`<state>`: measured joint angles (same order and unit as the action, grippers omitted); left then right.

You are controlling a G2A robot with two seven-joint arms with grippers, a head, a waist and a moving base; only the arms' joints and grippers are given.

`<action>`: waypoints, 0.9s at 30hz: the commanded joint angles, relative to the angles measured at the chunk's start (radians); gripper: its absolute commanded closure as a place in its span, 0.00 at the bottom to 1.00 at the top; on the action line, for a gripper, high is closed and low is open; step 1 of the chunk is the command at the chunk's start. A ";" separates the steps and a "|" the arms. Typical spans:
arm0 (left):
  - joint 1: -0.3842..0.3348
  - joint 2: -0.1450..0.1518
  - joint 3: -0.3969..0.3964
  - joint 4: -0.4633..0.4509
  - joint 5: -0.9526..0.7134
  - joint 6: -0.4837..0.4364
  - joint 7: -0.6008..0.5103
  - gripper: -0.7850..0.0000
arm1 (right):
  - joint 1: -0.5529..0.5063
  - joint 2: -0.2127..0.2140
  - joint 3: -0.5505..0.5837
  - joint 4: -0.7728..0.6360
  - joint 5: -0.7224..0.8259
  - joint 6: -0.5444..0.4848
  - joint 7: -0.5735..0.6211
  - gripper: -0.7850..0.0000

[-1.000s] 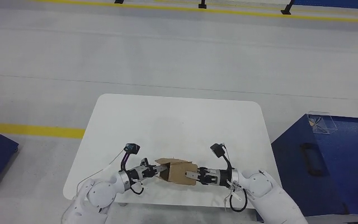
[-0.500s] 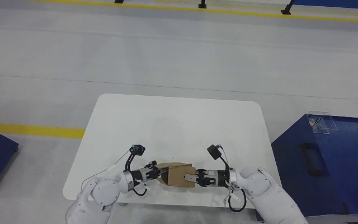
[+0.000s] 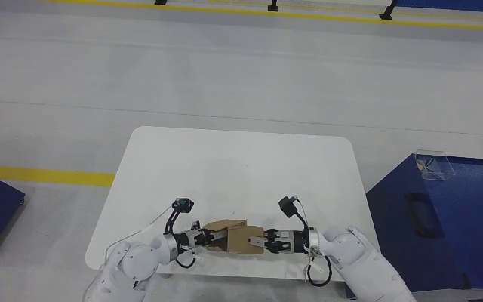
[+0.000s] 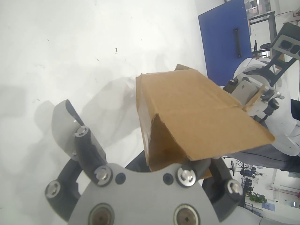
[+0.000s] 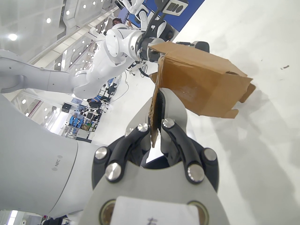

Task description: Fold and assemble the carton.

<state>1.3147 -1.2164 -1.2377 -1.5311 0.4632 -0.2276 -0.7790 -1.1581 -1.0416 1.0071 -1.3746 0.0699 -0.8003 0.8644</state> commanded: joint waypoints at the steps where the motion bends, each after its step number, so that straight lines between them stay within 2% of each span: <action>1: -0.009 -0.002 0.019 0.012 0.002 0.003 0.004 0.16 | -0.002 0.002 0.003 -0.004 -0.004 -0.005 0.002 1.00; 5: -0.032 -0.007 0.058 0.039 0.006 0.013 0.000 0.25 | -0.010 0.004 0.004 -0.013 -0.019 -0.012 -0.010 1.00; 6: -0.038 -0.007 0.063 0.045 0.006 0.015 0.002 0.34 | -0.010 0.004 0.005 -0.015 -0.024 -0.014 -0.013 1.00; 8: -0.048 -0.009 0.073 0.056 0.006 0.016 0.006 0.43 | -0.014 0.005 0.005 -0.020 -0.030 -0.017 -0.019 1.00; 9: -0.052 -0.009 0.078 0.062 0.005 0.018 0.007 0.51 | -0.015 0.005 0.005 -0.022 -0.030 -0.018 -0.021 1.00; 10: -0.056 -0.010 0.080 0.067 0.000 0.020 0.007 0.68 | -0.016 0.006 0.006 -0.023 -0.032 -0.019 -0.022 1.00; 11: -0.060 -0.010 0.082 0.070 -0.003 0.020 0.009 0.96 | -0.017 0.006 0.006 -0.024 -0.032 -0.019 -0.024 1.00; 12: -0.063 -0.010 0.084 0.073 -0.004 0.017 0.010 1.00 | -0.017 0.007 0.007 -0.024 -0.035 -0.020 -0.026 1.00; 16: -0.068 -0.009 0.084 0.083 -0.023 0.011 0.011 1.00 | -0.020 0.008 0.008 -0.025 -0.042 -0.017 -0.035 1.00; 17: -0.069 -0.008 0.084 0.085 -0.026 0.018 0.005 1.00 | -0.020 0.009 0.009 -0.024 -0.047 -0.015 -0.039 0.84; 18: -0.070 -0.008 0.081 0.087 -0.038 0.027 0.005 1.00 | -0.020 0.009 0.009 -0.025 -0.052 -0.014 -0.044 0.56; 19: -0.073 -0.008 0.080 0.084 -0.041 0.027 0.007 1.00 | -0.020 0.009 0.012 -0.026 -0.062 -0.016 -0.052 0.00; 22: -0.073 -0.008 0.078 0.085 -0.062 0.027 0.016 1.00 | -0.028 0.010 0.025 -0.032 -0.119 -0.034 -0.104 0.00; 25: -0.068 -0.009 0.070 0.082 -0.119 0.026 0.034 1.00 | -0.043 0.012 0.065 -0.047 -0.205 -0.073 -0.209 0.00; 27: -0.061 -0.014 0.059 0.071 -0.228 0.038 0.057 1.00 | -0.069 0.014 0.101 -0.083 -0.275 -0.129 -0.298 0.00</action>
<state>1.2496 -1.2270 -1.1730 -1.4528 0.3178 -0.1968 -0.7359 -1.2100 -1.0290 1.0860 -1.4351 -0.1613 -0.8915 0.6264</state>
